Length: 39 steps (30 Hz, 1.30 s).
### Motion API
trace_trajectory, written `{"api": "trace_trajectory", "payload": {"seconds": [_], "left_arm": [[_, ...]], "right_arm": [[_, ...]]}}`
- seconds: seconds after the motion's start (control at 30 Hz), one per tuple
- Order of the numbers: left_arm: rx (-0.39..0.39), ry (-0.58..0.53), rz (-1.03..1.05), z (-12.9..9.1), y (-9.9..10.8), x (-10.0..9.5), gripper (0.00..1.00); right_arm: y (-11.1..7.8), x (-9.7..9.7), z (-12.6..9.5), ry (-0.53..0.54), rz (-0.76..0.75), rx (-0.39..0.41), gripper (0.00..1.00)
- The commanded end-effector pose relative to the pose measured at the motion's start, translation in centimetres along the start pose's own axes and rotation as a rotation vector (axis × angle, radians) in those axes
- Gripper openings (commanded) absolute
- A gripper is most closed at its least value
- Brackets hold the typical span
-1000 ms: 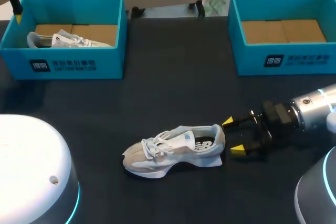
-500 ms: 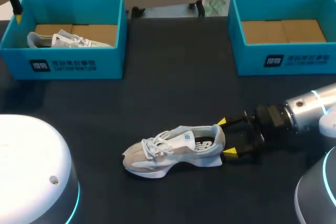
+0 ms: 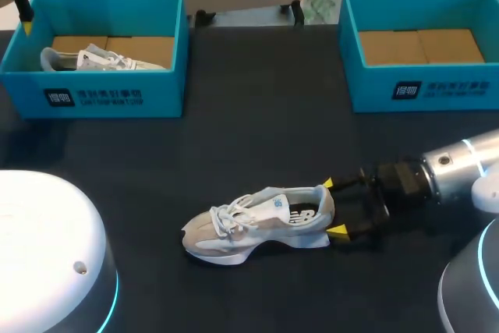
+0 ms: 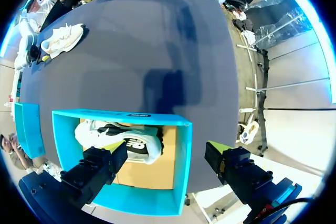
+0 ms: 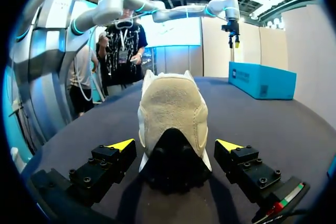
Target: Take the shoe out of the shoebox, open the shoe tongue, remove and reinsert the insole, then place the shoe into the shoebox
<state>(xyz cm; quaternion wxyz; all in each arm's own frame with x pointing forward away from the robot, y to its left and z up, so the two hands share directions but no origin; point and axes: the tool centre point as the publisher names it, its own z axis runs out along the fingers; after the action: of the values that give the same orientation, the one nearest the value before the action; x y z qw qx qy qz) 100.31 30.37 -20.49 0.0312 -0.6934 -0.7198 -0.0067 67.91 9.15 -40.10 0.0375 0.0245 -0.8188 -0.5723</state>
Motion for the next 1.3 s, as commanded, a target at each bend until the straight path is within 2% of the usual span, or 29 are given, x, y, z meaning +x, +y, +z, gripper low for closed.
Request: {"api": "trace_trajectory", "payload": {"seconds": [0.03, 0.5, 1.3], "left_arm": [[-0.002, 0.001, 0.001, 0.0, -0.1, 0.0, 1.0], [-0.002, 0.001, 0.001, 0.0, -0.1, 0.0, 1.0], [-0.002, 0.001, 0.001, 0.0, -0.1, 0.0, 1.0]], "right_arm": [[-0.1, -0.3, 0.7, 0.001, -0.002, 0.0, 1.0], [0.0, 0.0, 1.4, -0.005, -0.008, 0.01, 1.0], [-0.3, 0.0, 4.0, 0.004, 0.043, 0.032, 1.0]]}}
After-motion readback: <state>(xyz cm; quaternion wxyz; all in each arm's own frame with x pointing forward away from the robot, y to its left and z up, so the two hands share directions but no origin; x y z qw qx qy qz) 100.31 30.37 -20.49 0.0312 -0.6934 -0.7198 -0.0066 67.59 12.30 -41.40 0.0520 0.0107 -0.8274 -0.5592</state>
